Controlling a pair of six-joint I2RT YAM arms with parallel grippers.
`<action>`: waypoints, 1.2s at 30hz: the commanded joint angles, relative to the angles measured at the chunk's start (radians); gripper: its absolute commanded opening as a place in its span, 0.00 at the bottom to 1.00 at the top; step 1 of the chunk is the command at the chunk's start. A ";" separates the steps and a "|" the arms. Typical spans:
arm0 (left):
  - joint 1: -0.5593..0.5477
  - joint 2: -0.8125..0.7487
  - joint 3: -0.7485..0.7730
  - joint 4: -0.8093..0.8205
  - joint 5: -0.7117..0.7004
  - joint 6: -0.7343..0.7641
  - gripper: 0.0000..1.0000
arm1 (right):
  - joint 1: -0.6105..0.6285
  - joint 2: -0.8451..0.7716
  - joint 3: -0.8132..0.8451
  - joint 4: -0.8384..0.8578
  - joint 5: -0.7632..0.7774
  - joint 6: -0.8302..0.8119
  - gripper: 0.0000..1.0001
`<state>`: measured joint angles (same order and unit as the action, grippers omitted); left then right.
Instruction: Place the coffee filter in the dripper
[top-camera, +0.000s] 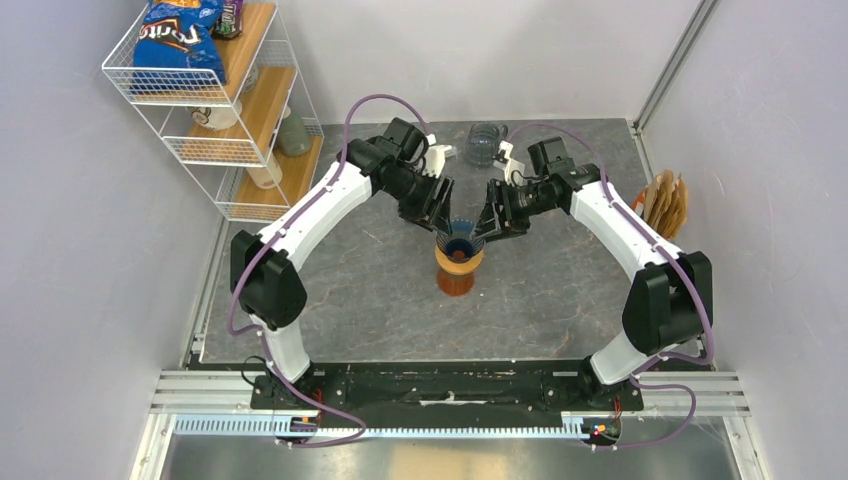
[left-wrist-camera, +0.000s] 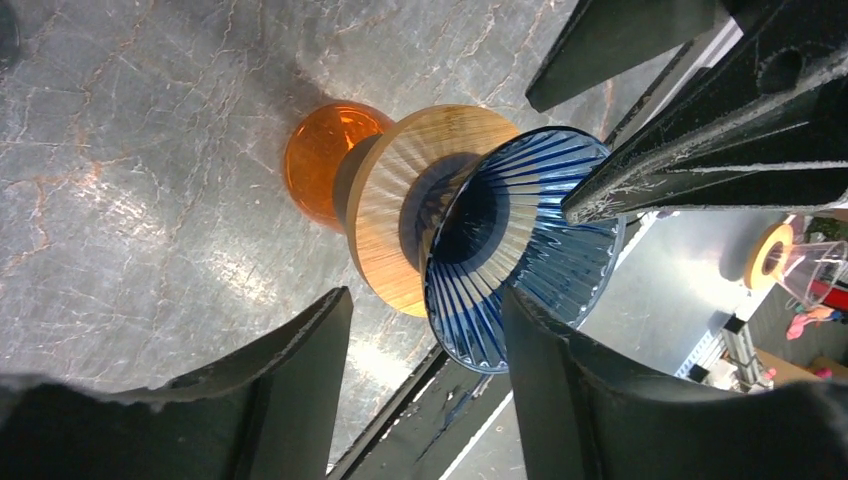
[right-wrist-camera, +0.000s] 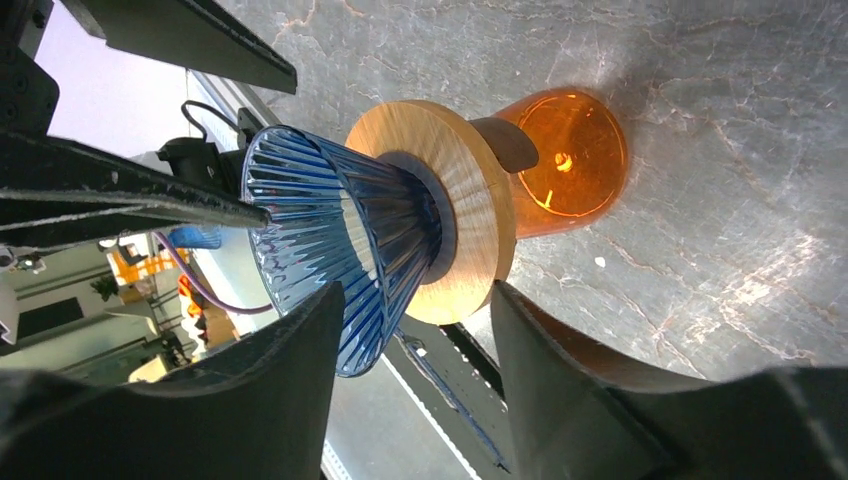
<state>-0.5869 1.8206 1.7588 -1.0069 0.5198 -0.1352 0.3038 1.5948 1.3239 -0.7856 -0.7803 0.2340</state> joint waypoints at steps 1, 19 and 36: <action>0.014 -0.064 0.015 0.036 0.051 -0.012 0.79 | 0.004 -0.025 0.079 0.004 -0.027 -0.022 0.67; 0.162 -0.421 -0.027 0.060 -0.183 0.226 1.00 | -0.201 -0.187 0.533 -0.571 0.360 -0.403 0.96; 0.162 -0.516 -0.132 0.119 -0.114 0.089 0.94 | -0.721 -0.183 0.720 -0.825 0.433 -0.566 0.83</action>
<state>-0.4229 1.3918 1.6997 -0.9688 0.3737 0.0254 -0.3931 1.3468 1.9270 -1.5589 -0.4641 -0.3042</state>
